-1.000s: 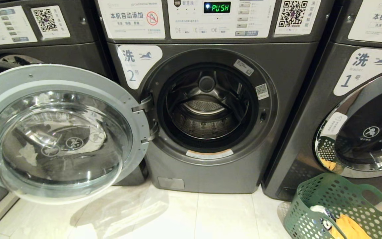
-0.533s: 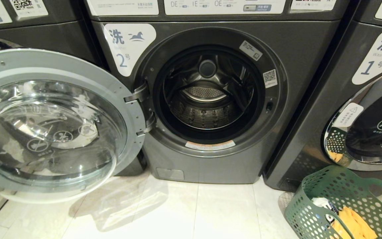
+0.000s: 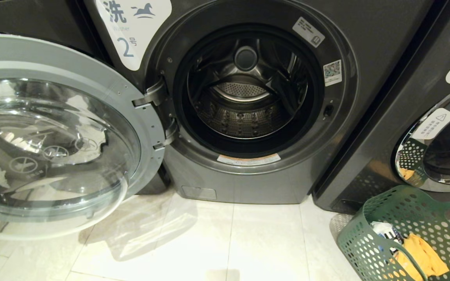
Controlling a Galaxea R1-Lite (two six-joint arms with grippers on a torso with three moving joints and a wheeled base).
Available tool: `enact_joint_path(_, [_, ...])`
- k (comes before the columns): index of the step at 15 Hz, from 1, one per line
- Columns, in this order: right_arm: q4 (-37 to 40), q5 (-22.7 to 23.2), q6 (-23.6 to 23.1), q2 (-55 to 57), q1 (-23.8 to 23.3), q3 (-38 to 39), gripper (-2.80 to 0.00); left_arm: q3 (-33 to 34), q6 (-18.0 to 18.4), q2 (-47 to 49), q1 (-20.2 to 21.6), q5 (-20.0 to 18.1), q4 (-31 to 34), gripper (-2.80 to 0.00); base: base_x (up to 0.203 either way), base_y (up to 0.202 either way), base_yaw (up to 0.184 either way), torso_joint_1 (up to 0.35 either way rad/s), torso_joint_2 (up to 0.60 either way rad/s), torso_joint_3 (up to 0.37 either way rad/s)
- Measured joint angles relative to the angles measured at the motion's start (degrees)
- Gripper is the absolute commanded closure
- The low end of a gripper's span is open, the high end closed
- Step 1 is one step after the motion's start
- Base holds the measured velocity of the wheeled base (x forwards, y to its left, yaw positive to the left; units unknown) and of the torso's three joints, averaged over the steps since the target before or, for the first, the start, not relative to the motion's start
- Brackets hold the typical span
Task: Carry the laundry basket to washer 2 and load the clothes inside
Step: Place the clothes into the washing machine
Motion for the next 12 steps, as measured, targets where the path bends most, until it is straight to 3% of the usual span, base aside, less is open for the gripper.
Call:
enact_joint_path(5, [0.02, 0.00, 0.04, 0.00, 0.00, 0.00, 0.00, 0.00, -0.41, 0.00, 0.00, 0.00, -0.02, 0.00, 0.019, 0.000, 0.000, 0.000, 0.00, -0.009])
enact_joint_path(12, [0.00, 0.00, 0.27, 0.05, 0.00, 0.00, 0.00, 0.00, -0.45, 0.00, 0.00, 0.09, -0.02, 0.00, 0.191, 0.000, -0.001, 0.003, 0.00, 0.002])
